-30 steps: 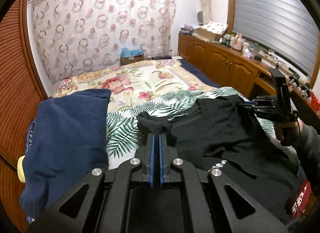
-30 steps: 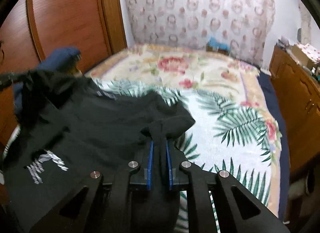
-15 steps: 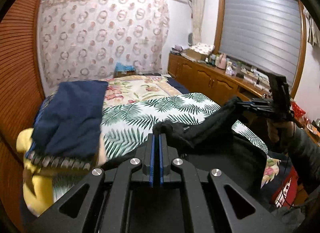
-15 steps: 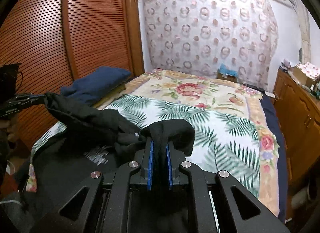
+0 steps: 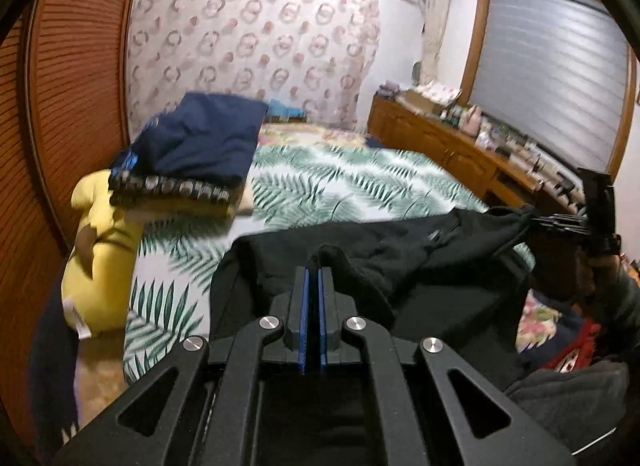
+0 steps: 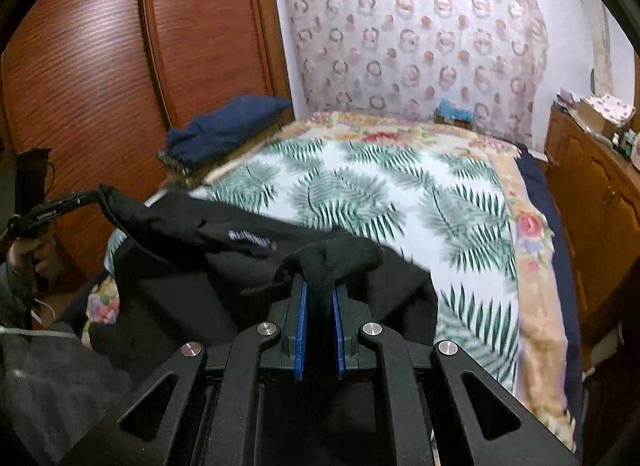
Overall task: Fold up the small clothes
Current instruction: 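Lift the hem with the left gripper while the right gripper grasps the shirt edge, then lay the lifted shirt down and open both grippers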
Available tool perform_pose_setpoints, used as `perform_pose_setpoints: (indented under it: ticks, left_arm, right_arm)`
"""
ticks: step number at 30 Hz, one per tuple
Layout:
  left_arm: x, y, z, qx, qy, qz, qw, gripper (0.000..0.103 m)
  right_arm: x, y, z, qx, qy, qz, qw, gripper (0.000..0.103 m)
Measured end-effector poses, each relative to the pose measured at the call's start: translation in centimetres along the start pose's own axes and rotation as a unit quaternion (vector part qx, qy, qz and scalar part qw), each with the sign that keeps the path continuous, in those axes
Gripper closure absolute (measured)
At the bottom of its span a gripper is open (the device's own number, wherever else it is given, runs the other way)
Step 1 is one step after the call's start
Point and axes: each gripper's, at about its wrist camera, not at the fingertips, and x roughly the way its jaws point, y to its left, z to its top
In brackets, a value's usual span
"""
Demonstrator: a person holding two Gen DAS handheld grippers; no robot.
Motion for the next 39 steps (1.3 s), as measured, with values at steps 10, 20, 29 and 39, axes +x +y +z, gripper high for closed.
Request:
perform_pose_setpoints:
  ticks: [10, 20, 29, 39]
  left_arm:
    - [0.9, 0.7, -2.0, 0.000, 0.017, 0.019, 0.9997, 0.087]
    - [0.1, 0.4, -0.6, 0.020, -0.006, 0.022, 0.9995, 0.039]
    - [4.9, 0.6, 0.2, 0.038, 0.021, 0.041, 0.9982, 0.024]
    - [10.8, 3.2, 2.2, 0.028, 0.066, 0.070, 0.9950, 0.024]
  right_arm:
    - [0.2, 1.0, -0.8, 0.019, 0.023, -0.011, 0.999, 0.092]
    - [0.2, 1.2, -0.1, 0.000, 0.022, -0.029, 0.999, 0.084]
    - [-0.7, -1.0, 1.0, 0.013, -0.010, -0.064, 0.998, 0.049]
    - [6.6, -4.4, 2.7, 0.050, 0.025, -0.069, 0.996, 0.043]
